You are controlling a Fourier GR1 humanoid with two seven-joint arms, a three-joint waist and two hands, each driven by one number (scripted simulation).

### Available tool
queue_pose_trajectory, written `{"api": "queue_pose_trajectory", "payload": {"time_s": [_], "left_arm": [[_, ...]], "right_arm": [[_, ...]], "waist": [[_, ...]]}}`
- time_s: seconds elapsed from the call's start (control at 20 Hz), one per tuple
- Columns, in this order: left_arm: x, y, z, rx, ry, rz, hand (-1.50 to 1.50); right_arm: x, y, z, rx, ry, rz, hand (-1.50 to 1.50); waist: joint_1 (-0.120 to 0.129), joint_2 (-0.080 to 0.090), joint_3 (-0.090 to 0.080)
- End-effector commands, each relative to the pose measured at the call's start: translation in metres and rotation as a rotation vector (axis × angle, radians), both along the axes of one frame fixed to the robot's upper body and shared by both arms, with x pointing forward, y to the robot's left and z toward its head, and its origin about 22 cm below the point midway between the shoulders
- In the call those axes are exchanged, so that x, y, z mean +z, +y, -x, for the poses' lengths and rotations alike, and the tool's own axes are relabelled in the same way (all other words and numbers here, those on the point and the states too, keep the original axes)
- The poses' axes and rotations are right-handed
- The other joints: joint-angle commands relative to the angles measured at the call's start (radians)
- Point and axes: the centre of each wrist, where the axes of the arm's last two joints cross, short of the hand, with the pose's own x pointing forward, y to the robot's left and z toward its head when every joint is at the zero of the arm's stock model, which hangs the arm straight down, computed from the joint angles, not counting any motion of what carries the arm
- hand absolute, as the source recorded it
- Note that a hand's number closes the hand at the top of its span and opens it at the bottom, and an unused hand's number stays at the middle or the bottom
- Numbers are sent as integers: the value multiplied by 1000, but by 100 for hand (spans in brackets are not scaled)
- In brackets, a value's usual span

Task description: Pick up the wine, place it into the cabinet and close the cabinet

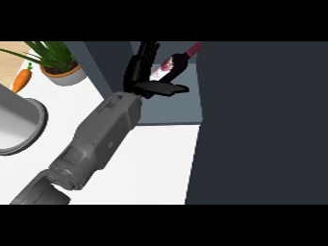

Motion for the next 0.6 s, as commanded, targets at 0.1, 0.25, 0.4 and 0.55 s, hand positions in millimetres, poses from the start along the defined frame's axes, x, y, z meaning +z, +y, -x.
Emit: {"api": "queue_pose_trajectory", "payload": {"time_s": [0.1, 0.25, 0.4, 0.55], "left_arm": [[16, -20, 8, -34, -57, -21, -150], [33, -27, 15, -97, -68, -19, -150], [42, -49, 33, -114, -94, -12, -150], [49, -66, 60, -144, -70, 13, -150]], "right_arm": [[-1, 2, 12, -14, 1, -5, -150], [-3, -10, 24, -39, -7, -8, -150], [-7, -7, 31, -37, -7, 21, -150], [2, -6, 27, -28, -14, 0, -150]], "waist": [[40, -17, 4], [53, -27, 5], [50, -27, 5], [40, -27, 5]]}}
